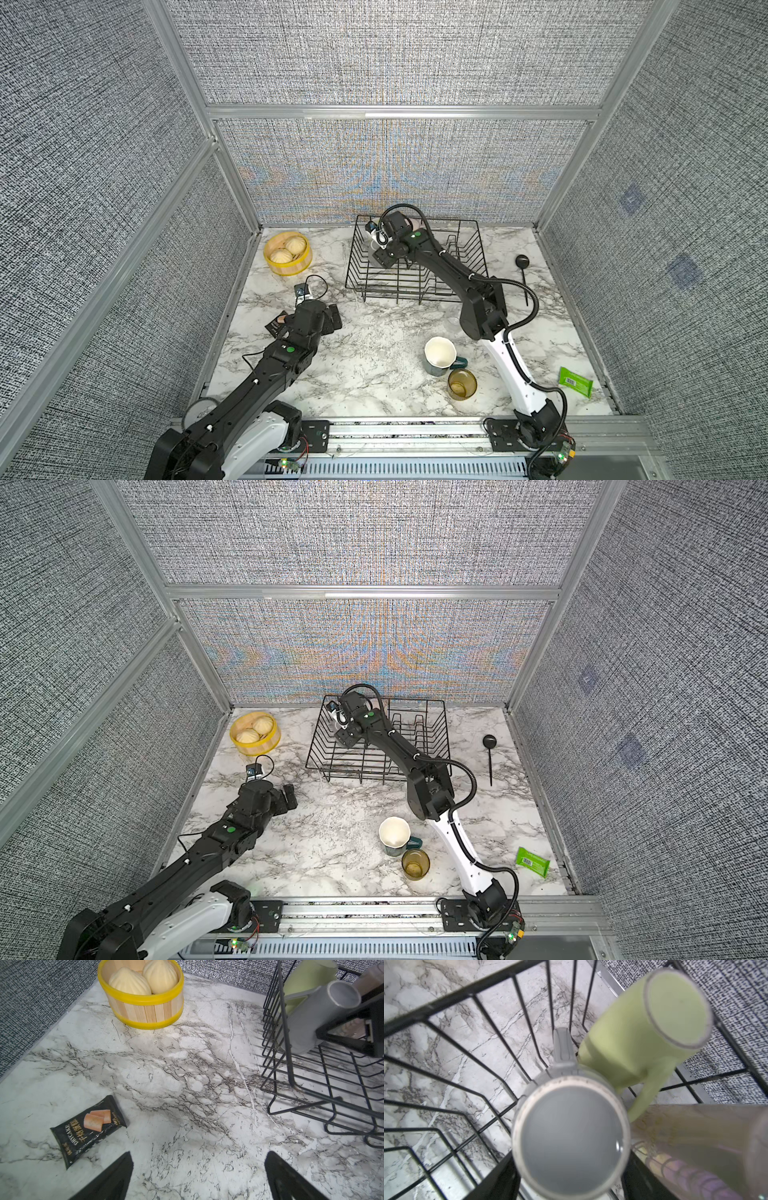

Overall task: Load cups into a dish rack
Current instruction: Place the cup upside down at the dish rack.

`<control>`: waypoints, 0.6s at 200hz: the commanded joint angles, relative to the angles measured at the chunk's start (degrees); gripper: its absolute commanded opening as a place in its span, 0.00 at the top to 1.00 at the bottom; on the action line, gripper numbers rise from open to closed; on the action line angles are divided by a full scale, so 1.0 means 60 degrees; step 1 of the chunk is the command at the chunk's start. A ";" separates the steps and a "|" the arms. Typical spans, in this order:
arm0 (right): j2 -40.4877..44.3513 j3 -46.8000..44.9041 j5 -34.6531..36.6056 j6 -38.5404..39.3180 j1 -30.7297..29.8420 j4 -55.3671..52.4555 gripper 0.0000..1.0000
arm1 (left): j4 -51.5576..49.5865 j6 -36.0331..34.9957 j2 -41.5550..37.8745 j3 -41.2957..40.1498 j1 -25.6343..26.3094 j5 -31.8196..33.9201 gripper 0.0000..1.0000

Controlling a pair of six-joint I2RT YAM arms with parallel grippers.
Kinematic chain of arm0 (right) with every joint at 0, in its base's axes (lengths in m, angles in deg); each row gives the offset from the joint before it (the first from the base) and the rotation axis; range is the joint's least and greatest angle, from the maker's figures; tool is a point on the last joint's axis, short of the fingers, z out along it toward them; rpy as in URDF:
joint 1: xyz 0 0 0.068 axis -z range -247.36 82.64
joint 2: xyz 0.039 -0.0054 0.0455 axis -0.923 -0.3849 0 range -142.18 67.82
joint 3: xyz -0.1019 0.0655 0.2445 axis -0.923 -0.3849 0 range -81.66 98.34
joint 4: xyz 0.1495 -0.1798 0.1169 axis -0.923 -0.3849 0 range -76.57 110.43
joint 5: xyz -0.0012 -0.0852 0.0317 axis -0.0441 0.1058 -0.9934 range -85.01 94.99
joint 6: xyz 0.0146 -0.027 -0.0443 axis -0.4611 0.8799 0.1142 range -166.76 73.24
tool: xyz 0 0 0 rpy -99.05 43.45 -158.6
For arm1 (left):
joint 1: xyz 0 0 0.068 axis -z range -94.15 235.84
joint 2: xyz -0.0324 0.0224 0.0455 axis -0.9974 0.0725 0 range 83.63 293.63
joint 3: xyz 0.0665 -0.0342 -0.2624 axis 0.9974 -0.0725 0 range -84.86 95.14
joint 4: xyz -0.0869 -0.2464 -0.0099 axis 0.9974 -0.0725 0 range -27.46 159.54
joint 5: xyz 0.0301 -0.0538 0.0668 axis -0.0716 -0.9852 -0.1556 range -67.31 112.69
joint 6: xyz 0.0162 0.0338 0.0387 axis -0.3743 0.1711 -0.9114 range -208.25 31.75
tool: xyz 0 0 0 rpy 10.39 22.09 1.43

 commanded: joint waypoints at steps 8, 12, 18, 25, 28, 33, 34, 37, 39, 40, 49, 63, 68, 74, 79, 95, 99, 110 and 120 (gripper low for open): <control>0.0029 0.0118 -0.1270 -0.0894 0.0245 0.0066 0.29 | 0.0230 -0.0107 0.0031 -0.0004 -0.0005 -0.0120 0.00; 0.0017 0.0135 -0.1388 -0.0983 0.0274 0.0066 0.29 | 0.0230 -0.0119 0.0038 0.0009 -0.0001 -0.0113 0.00; 0.0013 0.0138 -0.1525 -0.1067 0.0302 0.0082 0.29 | 0.0243 -0.0127 0.0028 0.0011 -0.0001 -0.0112 0.00; 0.0013 0.0130 -0.1629 -0.1158 0.0332 0.0084 0.29 | 0.0264 -0.0155 0.0042 0.0025 0.0002 -0.0138 0.00; 0.0013 0.0124 -0.1647 -0.1167 0.0333 0.0082 0.29 | 0.0271 -0.0156 0.0052 0.0025 -0.0006 -0.0148 0.00; 0.0013 0.0109 -0.1673 -0.1170 0.0334 0.0095 0.29 | 0.0268 -0.0156 0.0060 0.0014 -0.0005 -0.0161 0.00; 0.0013 0.0101 -0.1677 -0.1170 0.0334 0.0089 0.29 | 0.0271 -0.0156 0.0064 0.0012 -0.0007 -0.0159 0.00; 0.0013 0.0094 -0.1691 -0.1171 0.0334 0.0108 0.29 | 0.0286 -0.0156 0.0056 0.0011 -0.0003 -0.0164 0.00; 0.0013 0.0086 -0.1695 -0.1171 0.0334 0.0112 0.29 | 0.0295 -0.0156 0.0072 0.0011 -0.0008 -0.0158 0.00; 0.0013 0.0083 -0.1688 -0.1171 0.0334 0.0113 0.29 | 0.0292 -0.0156 0.0070 0.0011 -0.0008 -0.0164 0.00; 0.0022 0.0071 -0.1686 -0.1171 0.0334 0.0113 0.29 | 0.0268 -0.0156 0.0090 0.0025 -0.0004 -0.0167 0.00; 0.0013 0.0035 -0.1699 -0.1171 0.0336 0.0113 0.29 | 0.0267 -0.0171 0.0104 0.0040 -0.0009 -0.0141 0.00; 0.0013 0.0035 -0.1707 -0.1171 0.0334 0.0105 0.29 | 0.0272 -0.0171 0.0098 0.0031 -0.0001 -0.0141 0.00; 0.0026 0.0035 -0.1766 -0.1184 0.0334 0.0111 0.29 | 0.0295 -0.0169 0.0119 0.0026 -0.0001 -0.0141 0.00; 0.0038 0.0035 -0.1805 -0.1187 0.0348 0.0124 0.29 | 0.0296 -0.0171 0.0123 0.0025 0.0005 -0.0141 0.00; 0.0084 0.0035 -0.1919 -0.1245 0.0361 0.0157 0.29 | 0.0303 -0.0183 0.0168 0.0047 -0.0004 -0.0169 0.00; 0.0100 0.0021 -0.1948 -0.1258 0.0361 0.0156 0.29 | 0.0303 -0.0191 0.0161 0.0041 -0.0009 -0.0177 0.00; 0.0165 0.0016 -0.1959 -0.1326 0.0365 0.0156 0.29 | 0.0305 -0.0200 0.0174 0.0040 0.0004 -0.0145 0.00; 0.0273 -0.0013 -0.2023 -0.1382 0.0363 0.0143 0.29 | 0.0312 -0.0214 0.0185 0.0040 0.0003 -0.0113 0.00</control>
